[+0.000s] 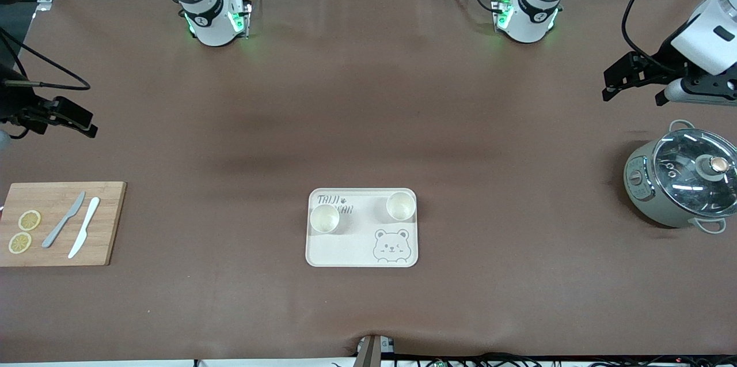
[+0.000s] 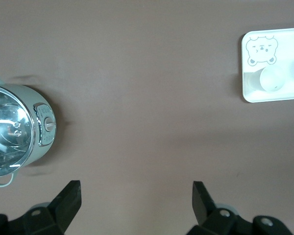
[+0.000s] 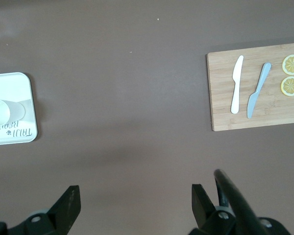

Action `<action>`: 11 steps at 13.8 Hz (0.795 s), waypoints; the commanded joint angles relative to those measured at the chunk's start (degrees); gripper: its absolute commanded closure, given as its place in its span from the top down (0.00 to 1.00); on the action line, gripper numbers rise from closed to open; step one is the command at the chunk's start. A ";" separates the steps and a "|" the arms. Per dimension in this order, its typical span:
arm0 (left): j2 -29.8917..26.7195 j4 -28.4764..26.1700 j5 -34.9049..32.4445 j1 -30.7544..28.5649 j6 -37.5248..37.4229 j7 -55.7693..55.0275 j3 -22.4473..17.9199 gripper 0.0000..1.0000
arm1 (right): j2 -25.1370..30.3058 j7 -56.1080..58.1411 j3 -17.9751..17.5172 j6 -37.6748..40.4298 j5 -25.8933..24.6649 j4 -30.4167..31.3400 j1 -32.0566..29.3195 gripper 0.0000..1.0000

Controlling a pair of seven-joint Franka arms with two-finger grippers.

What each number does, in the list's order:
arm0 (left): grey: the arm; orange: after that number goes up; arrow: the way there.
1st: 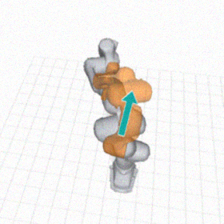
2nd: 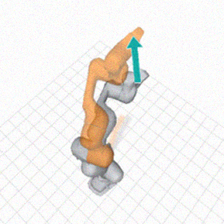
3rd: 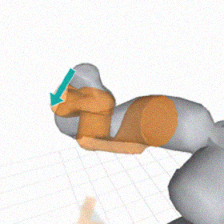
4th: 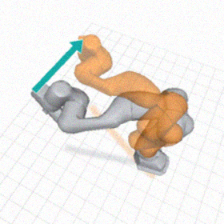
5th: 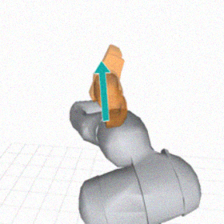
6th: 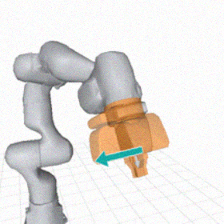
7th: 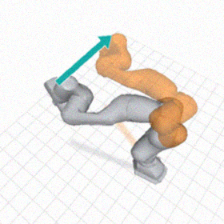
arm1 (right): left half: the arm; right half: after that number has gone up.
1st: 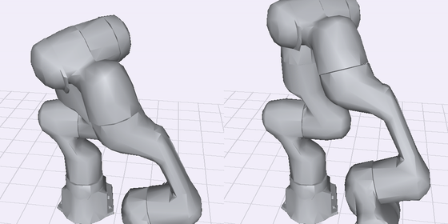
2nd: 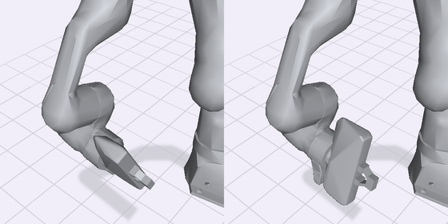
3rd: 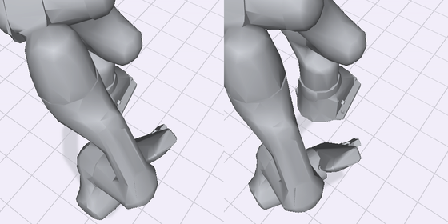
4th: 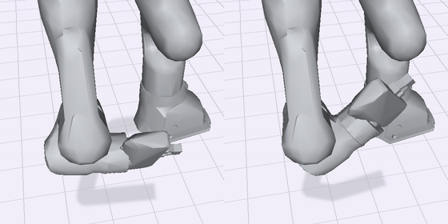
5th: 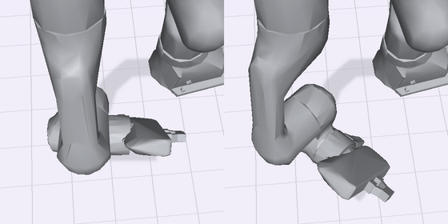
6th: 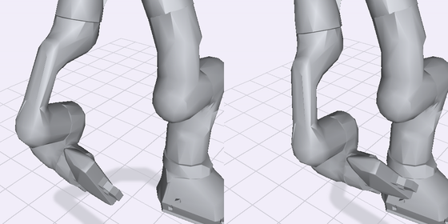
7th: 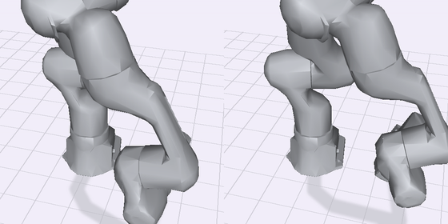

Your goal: Place white IKEA cup upright on tray with both arms

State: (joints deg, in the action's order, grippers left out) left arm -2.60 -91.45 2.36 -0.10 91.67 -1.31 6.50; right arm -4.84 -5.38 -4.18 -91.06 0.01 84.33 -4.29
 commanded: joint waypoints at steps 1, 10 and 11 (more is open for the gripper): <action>0.23 0.48 -2.26 -0.08 0.62 0.17 0.44 1.00 | 0.71 -0.16 -0.83 1.06 1.04 -0.39 -1.24 1.00; 0.67 0.57 -2.97 0.19 2.19 0.08 1.23 1.00 | 0.71 0.28 -0.92 2.20 0.96 -0.22 -1.16 1.00; 1.02 0.57 -3.41 0.19 2.37 0.08 1.23 1.00 | 0.71 0.28 -0.92 2.11 0.96 -0.04 -1.24 1.00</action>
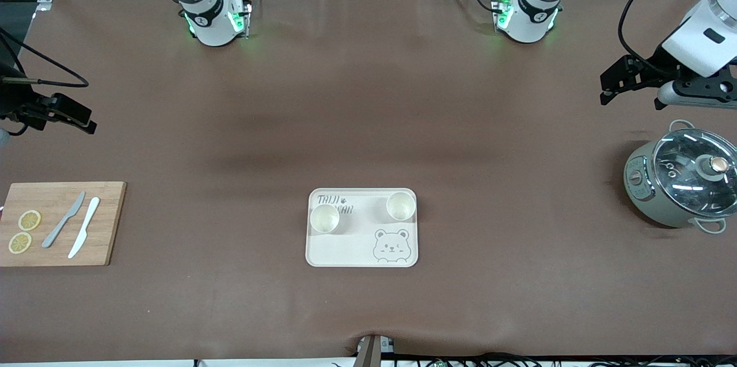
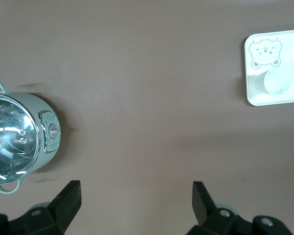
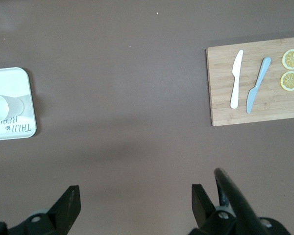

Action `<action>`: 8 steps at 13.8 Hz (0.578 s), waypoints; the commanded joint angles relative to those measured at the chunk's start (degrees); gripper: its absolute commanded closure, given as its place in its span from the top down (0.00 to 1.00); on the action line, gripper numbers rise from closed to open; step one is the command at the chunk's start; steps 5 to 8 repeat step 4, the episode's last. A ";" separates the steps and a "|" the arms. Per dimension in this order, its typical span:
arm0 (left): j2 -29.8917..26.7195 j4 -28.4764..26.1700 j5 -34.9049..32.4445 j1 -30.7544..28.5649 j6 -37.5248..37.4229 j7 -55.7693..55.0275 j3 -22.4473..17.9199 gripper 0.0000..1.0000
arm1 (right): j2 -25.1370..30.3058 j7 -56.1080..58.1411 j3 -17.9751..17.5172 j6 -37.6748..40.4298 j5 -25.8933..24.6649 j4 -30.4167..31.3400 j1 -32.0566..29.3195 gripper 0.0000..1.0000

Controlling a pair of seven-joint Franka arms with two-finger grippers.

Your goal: Place white IKEA cup upright on tray with both arms

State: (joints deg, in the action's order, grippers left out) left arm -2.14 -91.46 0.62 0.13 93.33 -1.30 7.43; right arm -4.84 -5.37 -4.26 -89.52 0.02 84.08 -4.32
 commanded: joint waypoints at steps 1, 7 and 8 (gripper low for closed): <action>0.64 0.67 -2.54 -0.04 0.72 0.06 0.39 1.00 | 0.79 0.27 -0.84 0.67 0.95 0.30 -1.21 1.00; 0.91 0.67 -2.73 0.13 0.89 0.06 0.56 1.00 | 0.97 0.45 -0.84 0.40 0.95 0.82 -1.21 1.00; 0.91 0.67 -2.73 0.13 0.89 0.06 0.56 1.00 | 0.97 0.45 -0.84 0.40 0.95 0.82 -1.21 1.00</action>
